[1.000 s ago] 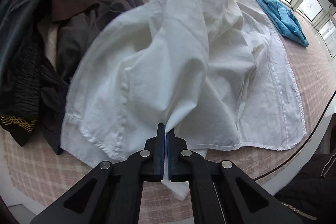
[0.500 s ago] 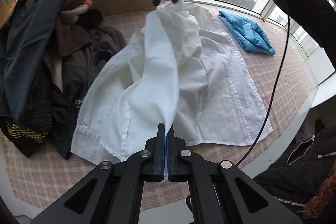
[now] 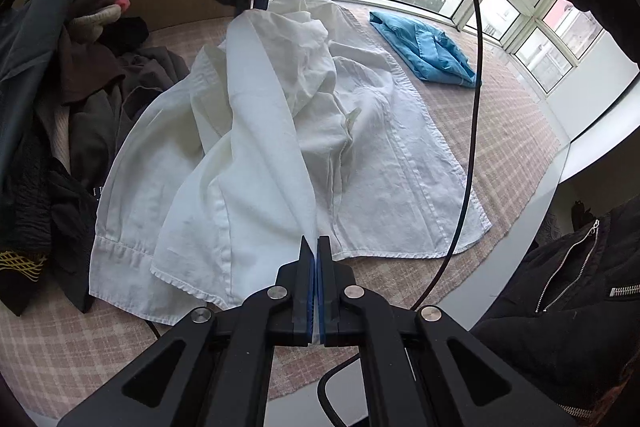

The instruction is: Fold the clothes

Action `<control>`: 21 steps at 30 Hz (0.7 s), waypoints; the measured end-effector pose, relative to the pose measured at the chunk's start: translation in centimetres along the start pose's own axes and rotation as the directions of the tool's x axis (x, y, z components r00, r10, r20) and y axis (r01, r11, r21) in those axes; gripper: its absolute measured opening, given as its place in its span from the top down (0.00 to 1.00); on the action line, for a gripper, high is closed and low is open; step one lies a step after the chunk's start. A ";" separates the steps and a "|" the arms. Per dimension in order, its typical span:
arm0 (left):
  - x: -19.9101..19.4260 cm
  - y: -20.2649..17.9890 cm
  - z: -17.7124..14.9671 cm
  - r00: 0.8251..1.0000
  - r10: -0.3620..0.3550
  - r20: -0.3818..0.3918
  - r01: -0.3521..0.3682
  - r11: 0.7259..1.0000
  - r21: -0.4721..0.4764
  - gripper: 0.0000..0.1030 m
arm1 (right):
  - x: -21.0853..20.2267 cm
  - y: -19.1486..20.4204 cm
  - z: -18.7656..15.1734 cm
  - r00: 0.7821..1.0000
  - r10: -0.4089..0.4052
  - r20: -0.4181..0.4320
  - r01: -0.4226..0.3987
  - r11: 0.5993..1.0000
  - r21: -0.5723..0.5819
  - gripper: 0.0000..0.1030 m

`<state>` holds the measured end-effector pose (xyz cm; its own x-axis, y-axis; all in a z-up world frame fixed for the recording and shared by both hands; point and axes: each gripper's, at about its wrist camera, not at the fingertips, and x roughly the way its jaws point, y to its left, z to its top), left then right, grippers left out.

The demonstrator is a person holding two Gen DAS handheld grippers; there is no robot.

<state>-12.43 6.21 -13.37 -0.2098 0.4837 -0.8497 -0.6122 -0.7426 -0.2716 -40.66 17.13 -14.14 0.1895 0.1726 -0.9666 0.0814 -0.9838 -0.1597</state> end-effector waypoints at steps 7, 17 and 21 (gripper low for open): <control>-1.3 -0.8 1.0 0.998 -0.056 0.030 0.057 0.998 -0.015 1.00 | -4.1 -3.7 -1.4 0.980 0.068 0.186 -0.077 0.996 0.039 0.98; -0.2 -7.8 3.2 0.994 -0.112 -0.007 0.112 0.988 0.110 1.00 | -7.1 -11.5 -5.1 0.949 0.185 0.256 -0.221 0.968 0.119 0.96; 0.1 -8.6 2.8 0.995 -0.091 -0.027 0.094 0.989 0.115 1.00 | -4.4 -9.8 -5.3 0.968 0.205 0.143 -0.219 0.972 0.090 0.81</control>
<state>-9.33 13.98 -9.80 -0.1324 0.5369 -0.8332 -0.7126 -0.6358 -0.2965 -37.09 26.25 -7.22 0.0600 -0.0416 -0.9973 -0.0503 -0.9980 0.0386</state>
